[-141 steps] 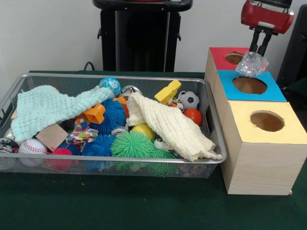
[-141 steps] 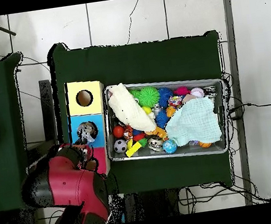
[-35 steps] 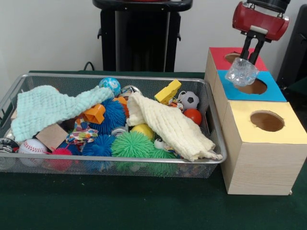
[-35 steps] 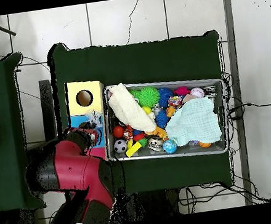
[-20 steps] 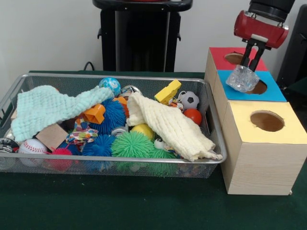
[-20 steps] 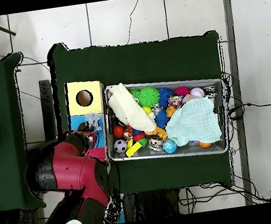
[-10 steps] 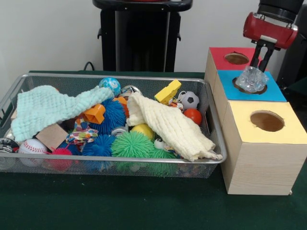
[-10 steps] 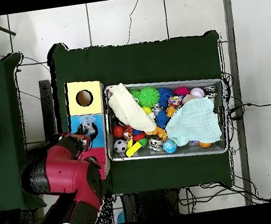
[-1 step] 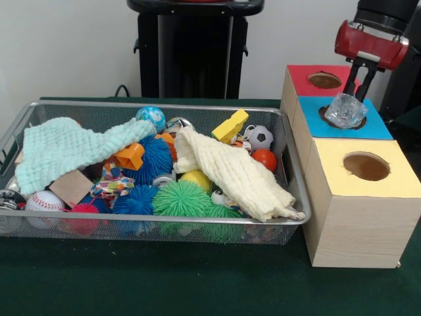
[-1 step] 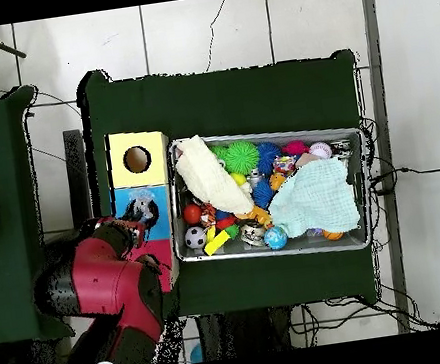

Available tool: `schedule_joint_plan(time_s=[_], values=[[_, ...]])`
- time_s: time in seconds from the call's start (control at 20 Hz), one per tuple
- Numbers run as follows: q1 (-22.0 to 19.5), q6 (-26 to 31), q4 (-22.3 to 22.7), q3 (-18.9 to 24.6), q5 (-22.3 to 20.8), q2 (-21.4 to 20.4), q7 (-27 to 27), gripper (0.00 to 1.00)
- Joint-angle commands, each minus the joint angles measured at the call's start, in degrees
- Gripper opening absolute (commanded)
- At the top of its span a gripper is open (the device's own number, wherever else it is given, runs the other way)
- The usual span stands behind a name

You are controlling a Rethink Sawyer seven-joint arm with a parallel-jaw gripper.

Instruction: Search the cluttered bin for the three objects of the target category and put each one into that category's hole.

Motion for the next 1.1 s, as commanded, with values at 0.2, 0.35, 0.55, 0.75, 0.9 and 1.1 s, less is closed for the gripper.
schedule_joint_plan(time_s=[0.2,0.35,0.55,0.75,0.9,1.1], values=[[-2.8,-2.9,1.1,6.8,0.8,0.7,12.9,1.00],[-2.3,-1.8,0.2,6.1,0.6,1.0,12.6,1.00],[-2.0,-0.8,0.0,5.7,0.5,1.0,12.6,1.00],[-2.0,1.1,-0.2,5.3,0.2,-0.1,12.0,1.00],[-2.3,4.2,-0.8,4.5,-0.6,-1.5,10.7,1.00],[-2.6,8.7,-0.3,3.9,-1.7,-5.2,9.1,1.00]])
